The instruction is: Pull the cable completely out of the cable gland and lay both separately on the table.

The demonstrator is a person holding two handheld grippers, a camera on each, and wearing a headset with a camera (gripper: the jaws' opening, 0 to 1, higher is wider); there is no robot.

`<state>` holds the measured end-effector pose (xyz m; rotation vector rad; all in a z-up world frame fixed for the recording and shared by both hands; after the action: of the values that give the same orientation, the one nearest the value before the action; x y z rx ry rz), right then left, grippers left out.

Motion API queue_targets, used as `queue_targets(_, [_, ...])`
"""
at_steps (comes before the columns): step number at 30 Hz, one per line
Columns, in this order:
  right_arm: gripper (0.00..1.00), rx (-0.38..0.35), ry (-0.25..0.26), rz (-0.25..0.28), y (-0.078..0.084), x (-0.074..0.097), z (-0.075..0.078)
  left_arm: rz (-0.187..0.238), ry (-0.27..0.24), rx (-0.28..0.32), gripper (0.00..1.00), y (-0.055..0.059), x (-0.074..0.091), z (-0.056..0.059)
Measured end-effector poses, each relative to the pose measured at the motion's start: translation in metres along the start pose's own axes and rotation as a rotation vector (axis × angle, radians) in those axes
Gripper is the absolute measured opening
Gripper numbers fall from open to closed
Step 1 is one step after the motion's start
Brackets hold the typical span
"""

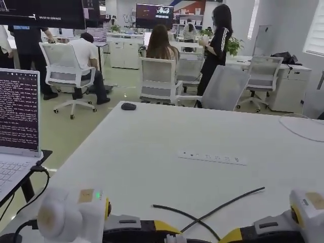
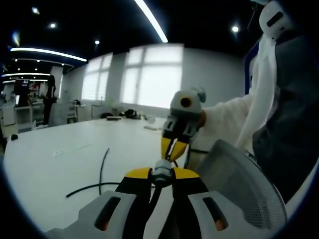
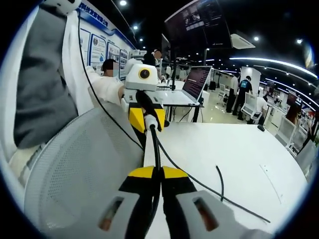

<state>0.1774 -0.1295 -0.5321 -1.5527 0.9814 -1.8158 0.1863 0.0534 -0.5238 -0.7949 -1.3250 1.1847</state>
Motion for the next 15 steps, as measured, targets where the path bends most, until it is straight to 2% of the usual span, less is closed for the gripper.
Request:
queue_targets(7, [0.02,-0.048,0.042,-0.051,0.024,0.010,0.005,-0.001,-0.004,0.000,0.16,0.000,0.000,0.000])
queue_targets(10, [0.02,-0.084,0.058,-0.052,0.035,0.014,0.006,0.002,-0.005,-0.006,0.16,-0.001,-0.001,0.001])
queue_targets(15, [0.02,-0.087,0.061,-0.077,0.041,0.015,0.003,-0.007,0.001,-0.015,0.16,0.000,-0.002,0.003])
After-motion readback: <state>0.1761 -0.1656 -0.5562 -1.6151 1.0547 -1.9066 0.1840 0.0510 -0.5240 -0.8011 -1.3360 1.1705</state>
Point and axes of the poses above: the centre of the closed fingertips' face, and the gripper's own axes: x roughly backward along the fingers, z roughly to its right, y roughly out of its underside, the point moved 7 cm from there along x, roughly backward along the fingers, and after that the axes turned 9 degrees about -z, right-handed, at the moved point
